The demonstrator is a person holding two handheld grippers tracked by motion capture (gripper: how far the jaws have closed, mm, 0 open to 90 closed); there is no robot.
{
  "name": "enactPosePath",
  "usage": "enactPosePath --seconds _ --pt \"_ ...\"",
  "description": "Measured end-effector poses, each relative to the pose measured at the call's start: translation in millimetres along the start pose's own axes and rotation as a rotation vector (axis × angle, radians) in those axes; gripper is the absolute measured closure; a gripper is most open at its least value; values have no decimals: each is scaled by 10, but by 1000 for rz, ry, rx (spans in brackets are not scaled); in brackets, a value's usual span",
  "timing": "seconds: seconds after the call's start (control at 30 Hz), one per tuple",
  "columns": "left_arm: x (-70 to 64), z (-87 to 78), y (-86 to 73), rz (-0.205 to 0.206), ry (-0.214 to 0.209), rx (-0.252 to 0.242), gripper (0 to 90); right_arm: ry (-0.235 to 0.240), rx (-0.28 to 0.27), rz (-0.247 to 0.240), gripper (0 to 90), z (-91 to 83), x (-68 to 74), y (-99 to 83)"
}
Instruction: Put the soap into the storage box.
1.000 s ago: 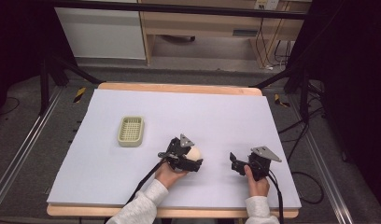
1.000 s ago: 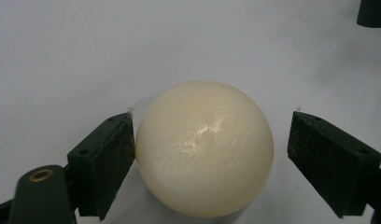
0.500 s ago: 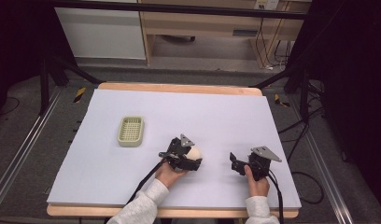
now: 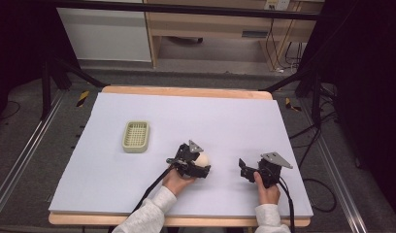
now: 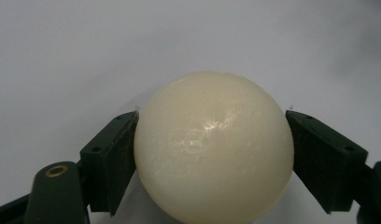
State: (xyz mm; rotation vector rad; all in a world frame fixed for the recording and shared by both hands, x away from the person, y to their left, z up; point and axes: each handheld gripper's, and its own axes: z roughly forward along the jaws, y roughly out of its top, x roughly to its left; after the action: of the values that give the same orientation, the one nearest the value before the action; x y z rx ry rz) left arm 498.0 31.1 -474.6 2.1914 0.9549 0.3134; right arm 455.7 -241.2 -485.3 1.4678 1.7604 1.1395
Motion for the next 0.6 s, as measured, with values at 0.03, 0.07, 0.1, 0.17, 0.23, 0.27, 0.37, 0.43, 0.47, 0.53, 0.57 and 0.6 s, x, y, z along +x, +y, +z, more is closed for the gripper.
enactPosePath --seconds 0.03,0.07,0.1,0.17,0.23,0.27,0.37,0.43,0.47,0.53,0.57,0.6 --pt "0 4 0 -2 4 0 204 0 0 -1 31 0 -1 0" --pt "0 8 -1 -4 5 0 213 0 -1 -1 31 0 0 0" --pt "3 7 0 -6 2 3 217 -2 0 -1 31 0 0 0" --pt "4 6 2 -6 2 4 219 0 -1 -1 31 0 0 0" --pt "3 6 3 -5 3 4 221 -1 -1 -1 31 0 0 0" --pt "2 6 3 -5 3 4 221 -1 0 -1 31 1 0 0" --pt "3 4 4 -4 3 4 222 1 0 0 31 0 0 0" --pt "4 4 4 -2 3 4 223 2 1 2 31 0 0 1" --pt "5 4 3 -3 0 3 223 3 3 5 31 0 1 1" --pt "5 3 4 -2 -2 4 223 3 2 4 31 0 1 1" --pt "6 2 5 -1 -4 5 223 3 2 3 31 0 0 1" --pt "3 -2 4 3 -10 8 224 3 1 2 31 0 0 1"
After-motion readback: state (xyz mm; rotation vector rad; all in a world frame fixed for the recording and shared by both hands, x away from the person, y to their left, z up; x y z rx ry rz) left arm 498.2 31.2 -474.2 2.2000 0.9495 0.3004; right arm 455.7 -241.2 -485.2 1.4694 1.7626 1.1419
